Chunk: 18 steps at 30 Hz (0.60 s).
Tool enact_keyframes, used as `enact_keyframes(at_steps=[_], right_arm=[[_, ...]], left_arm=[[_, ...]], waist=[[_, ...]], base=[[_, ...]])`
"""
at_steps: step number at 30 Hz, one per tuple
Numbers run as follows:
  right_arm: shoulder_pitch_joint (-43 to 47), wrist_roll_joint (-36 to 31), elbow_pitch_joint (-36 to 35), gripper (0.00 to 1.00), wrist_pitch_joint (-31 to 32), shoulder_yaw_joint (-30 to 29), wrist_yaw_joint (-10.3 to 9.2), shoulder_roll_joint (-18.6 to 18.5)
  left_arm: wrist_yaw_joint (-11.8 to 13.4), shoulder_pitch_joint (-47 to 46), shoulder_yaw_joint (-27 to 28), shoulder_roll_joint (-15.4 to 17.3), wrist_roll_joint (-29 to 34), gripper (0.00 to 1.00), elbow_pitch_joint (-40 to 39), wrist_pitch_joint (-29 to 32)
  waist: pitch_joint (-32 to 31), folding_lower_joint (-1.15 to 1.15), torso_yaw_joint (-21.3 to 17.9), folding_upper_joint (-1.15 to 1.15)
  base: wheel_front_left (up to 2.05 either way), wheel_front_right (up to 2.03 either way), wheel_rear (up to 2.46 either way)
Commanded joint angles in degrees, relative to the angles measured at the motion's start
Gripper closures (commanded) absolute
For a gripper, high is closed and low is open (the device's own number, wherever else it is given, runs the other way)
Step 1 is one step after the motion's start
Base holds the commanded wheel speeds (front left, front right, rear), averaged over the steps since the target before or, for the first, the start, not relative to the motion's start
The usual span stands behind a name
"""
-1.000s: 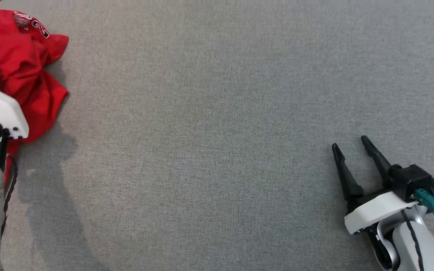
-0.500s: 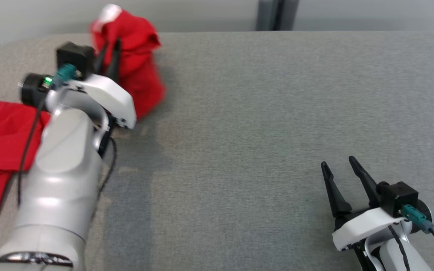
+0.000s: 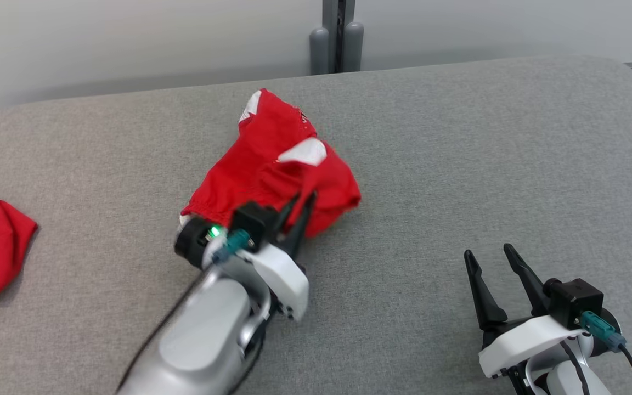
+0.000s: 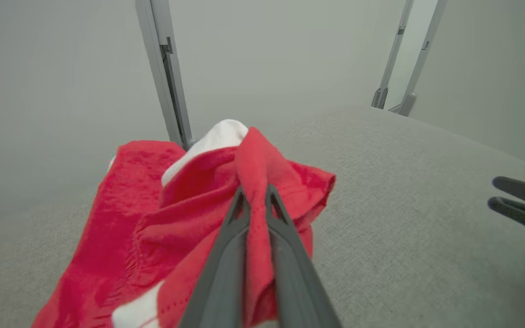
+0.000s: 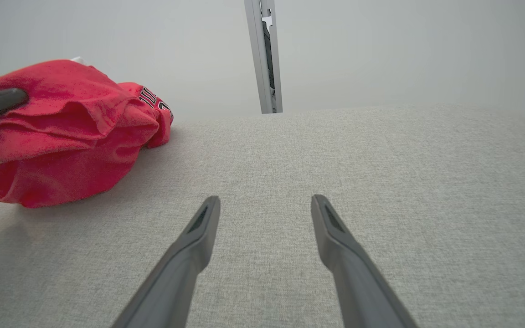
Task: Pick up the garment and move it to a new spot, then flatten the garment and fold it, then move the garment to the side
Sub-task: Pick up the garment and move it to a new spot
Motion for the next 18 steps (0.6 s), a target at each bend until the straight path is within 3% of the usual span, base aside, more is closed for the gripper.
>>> enact_keyframes(at_steps=[1, 8, 18], right_arm=[[0.5, 0.2, 0.2, 0.00, 0.0, -0.1, -0.01, -0.1], [1.2, 0.5, 0.3, 0.00, 0.0, -0.9, -0.01, 0.3], [2.6, 0.2, 0.3, 0.00, 0.0, -1.9, -0.01, 0.5]], left_arm=[[0.7, 1.1, -0.8, 0.2, -0.3, 0.00, -0.4, -0.1], [5.1, 5.9, 0.0, 0.2, 0.8, 0.00, -2.5, -0.1], [8.0, 16.1, 12.9, 3.3, 7.1, 0.00, -9.0, -0.1]], waist=[[-0.2, 0.00, -0.2, 0.00], [-1.3, 0.00, 0.7, 0.00], [-3.9, 0.00, 2.5, 0.00]], base=[[0.00, 0.00, 0.00], [0.00, 0.00, 0.00], [0.00, 0.00, 0.00]])
